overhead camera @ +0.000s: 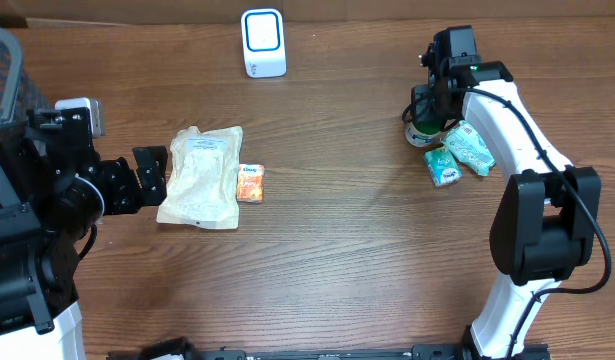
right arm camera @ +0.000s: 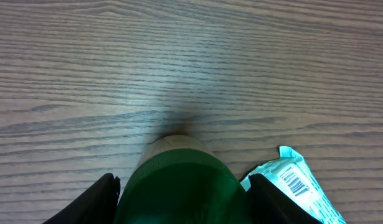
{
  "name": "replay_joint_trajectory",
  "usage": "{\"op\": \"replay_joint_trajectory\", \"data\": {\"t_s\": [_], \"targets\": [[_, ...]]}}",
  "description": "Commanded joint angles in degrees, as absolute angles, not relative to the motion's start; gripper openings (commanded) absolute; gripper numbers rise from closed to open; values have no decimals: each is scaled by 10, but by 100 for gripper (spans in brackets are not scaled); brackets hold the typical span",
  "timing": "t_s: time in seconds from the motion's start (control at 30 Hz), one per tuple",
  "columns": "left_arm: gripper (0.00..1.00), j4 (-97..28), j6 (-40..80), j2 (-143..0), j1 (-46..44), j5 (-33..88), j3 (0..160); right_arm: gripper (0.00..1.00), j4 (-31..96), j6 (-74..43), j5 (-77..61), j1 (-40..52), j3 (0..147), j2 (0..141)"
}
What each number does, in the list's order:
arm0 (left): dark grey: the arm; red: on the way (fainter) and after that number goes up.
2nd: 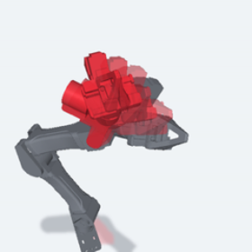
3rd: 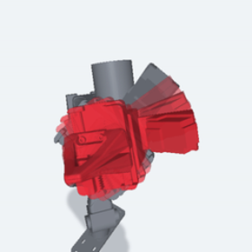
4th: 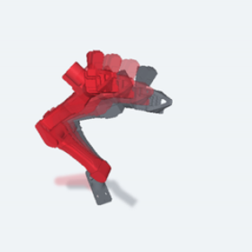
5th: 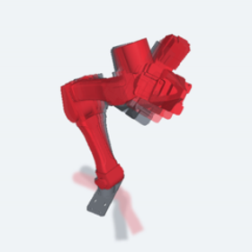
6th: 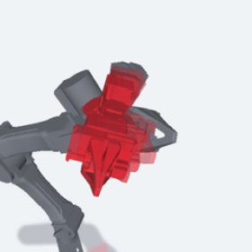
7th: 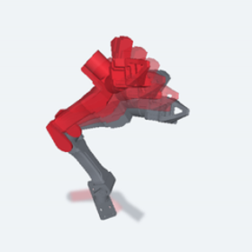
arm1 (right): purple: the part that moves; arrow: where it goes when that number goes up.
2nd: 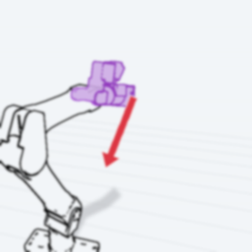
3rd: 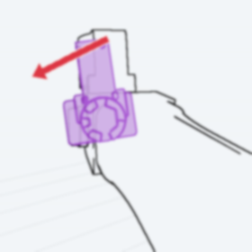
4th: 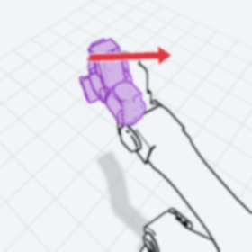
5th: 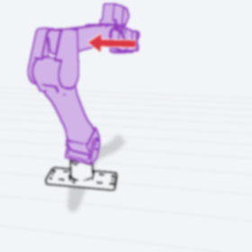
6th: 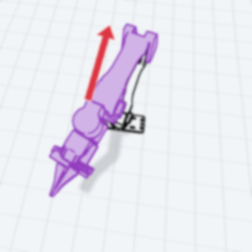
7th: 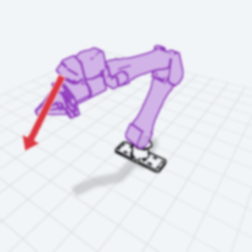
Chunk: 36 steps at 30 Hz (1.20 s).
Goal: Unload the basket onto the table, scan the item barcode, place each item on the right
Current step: 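Carry the jar right and lower it beside the packs, then open the right gripper and reach left to the orange Kleenex pack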
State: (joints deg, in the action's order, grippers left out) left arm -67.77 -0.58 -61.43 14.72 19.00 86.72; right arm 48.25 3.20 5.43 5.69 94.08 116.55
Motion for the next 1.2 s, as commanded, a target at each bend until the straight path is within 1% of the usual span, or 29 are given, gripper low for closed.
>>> {"op": "replay_joint_trajectory", "data": {"t_s": [0.0,0.03,0.1,0.27,0.3,0.43,0.53,0.67,0.87,0.93,1.0,1.07,1.13,1.17], "targets": [[100,-677,-17,-615,150,189,877,39,499,30,41,55,962,1155],[100,-677,-17,-615,150,189,877,47,509,30,32,55,972,1154],[100,-677,-17,-615,150,189,877,59,539,29,7,56,1004,1146],[99,-677,-17,-615,150,189,877,81,624,27,-56,56,1102,1124],[100,-677,-17,-615,150,189,877,89,637,21,-67,58,1117,1121],[100,-677,-17,-616,150,189,877,100,662,-24,-139,69,1145,1113],[100,-677,-17,-616,150,189,877,100,661,-37,-241,78,1143,1114],[100,-677,-17,-619,150,189,877,100,610,-65,-371,108,1099,1114],[100,-677,-17,-622,150,189,877,99,541,-95,-375,196,1013,1119],[100,-677,-17,-623,150,189,877,88,517,-130,-348,230,983,1122],[99,-677,-17,-623,150,189,877,73,484,-189,-309,264,954,1125],[100,-677,-17,-623,150,189,877,61,448,-242,-271,297,929,1128],[100,-677,-17,-623,150,189,877,53,408,-301,-214,335,905,1136],[99,-677,-17,-623,150,189,877,51,394,-319,-195,347,899,1140]]}}
